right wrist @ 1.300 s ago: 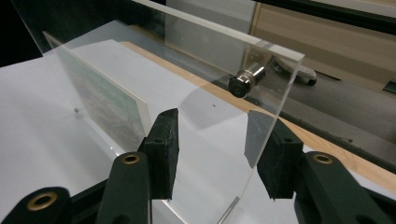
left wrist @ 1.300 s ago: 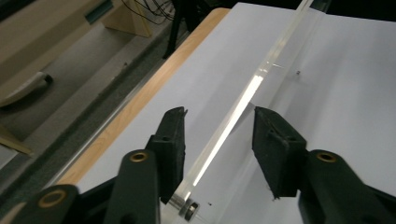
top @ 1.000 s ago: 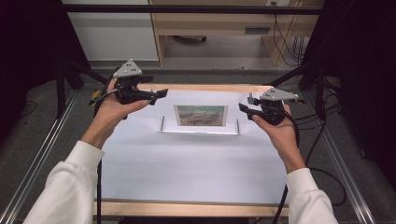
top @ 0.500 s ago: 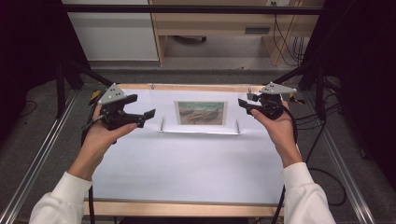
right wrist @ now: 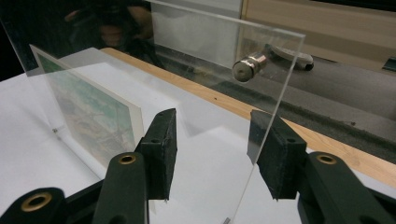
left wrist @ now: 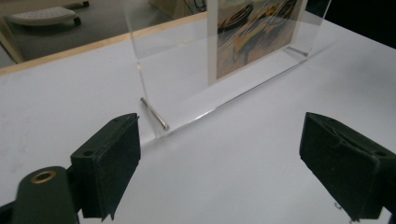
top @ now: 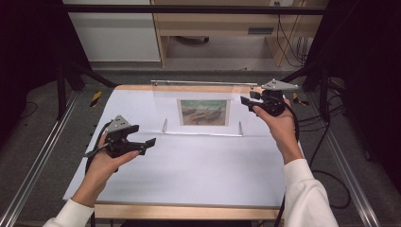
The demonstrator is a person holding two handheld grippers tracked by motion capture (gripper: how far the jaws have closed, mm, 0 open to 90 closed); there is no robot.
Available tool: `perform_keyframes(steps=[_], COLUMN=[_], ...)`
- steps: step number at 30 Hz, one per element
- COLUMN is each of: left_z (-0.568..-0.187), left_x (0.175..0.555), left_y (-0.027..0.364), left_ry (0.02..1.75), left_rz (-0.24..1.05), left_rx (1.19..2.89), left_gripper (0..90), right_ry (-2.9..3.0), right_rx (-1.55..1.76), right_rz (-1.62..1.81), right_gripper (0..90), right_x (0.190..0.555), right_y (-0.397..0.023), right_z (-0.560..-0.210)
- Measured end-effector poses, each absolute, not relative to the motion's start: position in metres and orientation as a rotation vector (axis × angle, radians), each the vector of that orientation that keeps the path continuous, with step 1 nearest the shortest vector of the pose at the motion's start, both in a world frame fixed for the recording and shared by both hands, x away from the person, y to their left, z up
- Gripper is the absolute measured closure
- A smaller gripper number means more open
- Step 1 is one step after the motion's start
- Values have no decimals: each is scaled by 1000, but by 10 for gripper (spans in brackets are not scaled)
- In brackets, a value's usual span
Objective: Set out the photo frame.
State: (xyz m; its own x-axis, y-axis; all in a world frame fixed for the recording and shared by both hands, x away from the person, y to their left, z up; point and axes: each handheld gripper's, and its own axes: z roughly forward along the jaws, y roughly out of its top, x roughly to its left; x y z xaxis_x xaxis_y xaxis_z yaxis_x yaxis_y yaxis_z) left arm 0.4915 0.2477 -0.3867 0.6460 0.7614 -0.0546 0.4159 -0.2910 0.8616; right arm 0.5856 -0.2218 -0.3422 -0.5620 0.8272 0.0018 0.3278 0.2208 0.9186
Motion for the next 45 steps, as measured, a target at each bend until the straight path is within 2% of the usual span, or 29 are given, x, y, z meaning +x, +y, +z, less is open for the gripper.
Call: perform_keyframes(steps=[12, 21, 22, 23, 24, 25, 29, 30, 31, 37, 45], left_z=[-415, -422, -424, -424, -426, -427, -428, -429, -429, -430, -433], left_x=[483, 481, 480, 480, 479, 478, 476, 475, 475, 471, 469], left_y=[276, 276, 276, 276, 275, 275, 273, 272, 271, 272, 274], left_ry=[1018, 1025, 1025, 1025, 1023, 1023, 1018, 1014, 1018, 1043, 1060], left_rz=[450, 457, 458, 458, 462, 464, 481, 488, 492, 524, 529], left_rx=[1912, 1932, 1937, 1937, 1944, 1945, 1961, 1973, 1971, 1962, 1965], left_gripper=[133, 135, 135, 135, 135, 135, 133, 128, 124, 85, 71], right_ry=[1982, 1983, 1979, 1979, 1974, 1975, 1970, 1974, 1983, 1996, 1976], right_rx=[1105, 1113, 1120, 1120, 1132, 1139, 1139, 1150, 1151, 1152, 1124], right_rz=[1309, 1300, 1286, 1286, 1278, 1273, 1266, 1247, 1237, 1182, 1184], right_gripper=[497, 451, 412, 412, 349, 323, 255, 190, 170, 85, 64], right_x=[593, 594, 594, 594, 593, 593, 590, 586, 585, 562, 532], right_y=[-218, -216, -216, -216, -216, -216, -218, -219, -219, -220, -225], right_z=[-344, -343, -343, -343, -343, -343, -342, -341, -341, -337, -338])
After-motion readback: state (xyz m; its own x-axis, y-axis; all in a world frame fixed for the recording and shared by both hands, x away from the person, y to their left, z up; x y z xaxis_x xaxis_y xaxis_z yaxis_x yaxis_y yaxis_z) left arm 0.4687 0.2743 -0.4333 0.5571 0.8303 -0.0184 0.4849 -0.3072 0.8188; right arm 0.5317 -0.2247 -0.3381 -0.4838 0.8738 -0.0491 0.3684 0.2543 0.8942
